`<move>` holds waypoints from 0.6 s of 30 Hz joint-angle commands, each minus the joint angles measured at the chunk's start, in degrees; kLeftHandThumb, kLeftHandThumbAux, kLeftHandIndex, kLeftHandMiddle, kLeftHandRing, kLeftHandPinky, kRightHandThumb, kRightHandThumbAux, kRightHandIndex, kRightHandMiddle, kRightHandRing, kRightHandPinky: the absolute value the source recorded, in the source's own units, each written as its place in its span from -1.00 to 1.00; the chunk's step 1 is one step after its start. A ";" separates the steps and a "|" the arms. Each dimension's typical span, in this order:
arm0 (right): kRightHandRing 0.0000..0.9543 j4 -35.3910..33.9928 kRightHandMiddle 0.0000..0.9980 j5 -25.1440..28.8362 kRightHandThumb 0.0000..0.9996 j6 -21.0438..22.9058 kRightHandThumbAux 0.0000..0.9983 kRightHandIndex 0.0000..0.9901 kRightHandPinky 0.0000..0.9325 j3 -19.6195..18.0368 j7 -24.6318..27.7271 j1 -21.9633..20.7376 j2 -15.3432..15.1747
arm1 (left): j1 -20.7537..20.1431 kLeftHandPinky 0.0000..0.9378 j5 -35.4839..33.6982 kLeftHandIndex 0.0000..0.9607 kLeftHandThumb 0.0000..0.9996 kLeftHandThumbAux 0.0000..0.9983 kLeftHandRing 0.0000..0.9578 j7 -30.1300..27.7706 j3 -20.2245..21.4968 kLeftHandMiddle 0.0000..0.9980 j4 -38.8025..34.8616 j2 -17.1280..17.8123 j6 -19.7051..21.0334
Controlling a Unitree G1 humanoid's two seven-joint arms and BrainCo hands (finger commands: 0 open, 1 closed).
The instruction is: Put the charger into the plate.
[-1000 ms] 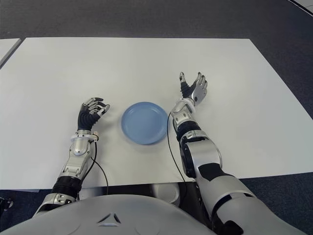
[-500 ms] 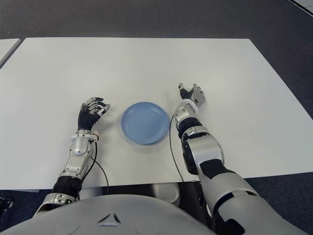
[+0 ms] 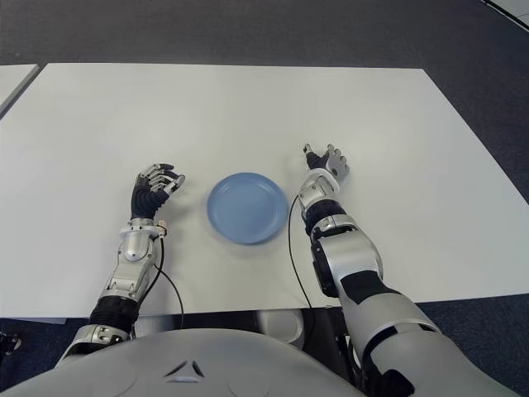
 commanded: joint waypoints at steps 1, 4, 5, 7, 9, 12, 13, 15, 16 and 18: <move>-1.00 3.10 -1.00 1.36 0.09 4.81 -0.69 -1.00 -1.00 -0.14 3.11 4.09 -0.79 | -0.18 0.26 -0.04 -0.19 0.66 0.36 0.26 0.92 0.43 0.00 1.08 -0.41 0.11; -1.00 3.47 -1.00 1.06 0.08 5.37 -0.69 -1.00 -1.00 0.33 3.46 4.87 -1.14 | -0.21 0.26 0.08 -0.19 0.66 0.36 0.26 1.15 0.39 0.00 1.10 -0.36 0.20; -1.00 3.62 -1.00 0.93 0.07 5.69 -0.68 -1.00 -1.00 0.51 3.58 5.05 -1.24 | -0.22 0.26 0.08 -0.19 0.66 0.36 0.27 1.15 0.40 0.00 1.07 -0.34 0.26; -1.00 3.80 -1.00 0.77 0.07 6.22 -0.68 -1.00 -1.00 0.75 3.78 5.17 -1.34 | -0.21 0.26 0.03 -0.19 0.66 0.36 0.27 1.12 0.43 0.01 1.01 -0.33 0.35; -1.00 4.04 -1.00 0.57 0.07 7.04 -0.68 -1.00 -1.00 1.01 4.03 5.21 -1.43 | -0.19 0.26 -0.06 -0.19 0.66 0.36 0.27 1.04 0.48 0.01 0.88 -0.33 0.49; -1.00 4.30 -1.00 0.41 0.06 8.13 -0.66 -1.00 -1.00 1.38 4.31 5.25 -1.53 | -0.17 0.27 -0.24 -0.19 0.66 0.36 0.28 0.89 0.55 0.02 0.68 -0.30 0.65; -1.00 4.39 -1.00 0.32 0.06 8.54 -0.65 -1.00 -1.00 1.53 4.39 5.26 -1.55 | -0.17 0.27 -0.35 -0.19 0.66 0.36 0.29 0.81 0.58 0.02 0.64 -0.31 0.67; -1.00 4.50 -1.00 0.13 0.06 9.20 -0.65 -1.00 -1.00 1.80 4.54 5.35 -1.62 | -0.15 0.27 -0.52 -0.19 0.67 0.36 0.29 0.71 0.65 0.02 0.51 -0.34 0.66; -1.00 4.53 -1.00 0.06 0.06 9.43 -0.64 -1.00 -1.00 1.92 4.60 5.41 -1.66 | -0.14 0.27 -0.58 -0.19 0.67 0.36 0.29 0.70 0.68 0.02 0.45 -0.37 0.63; -1.00 4.51 -1.00 -0.03 0.06 9.71 -0.64 -1.00 -1.00 2.07 4.70 5.57 -1.73 | -0.12 0.27 -0.60 -0.19 0.67 0.36 0.29 0.74 0.71 0.02 0.40 -0.39 0.57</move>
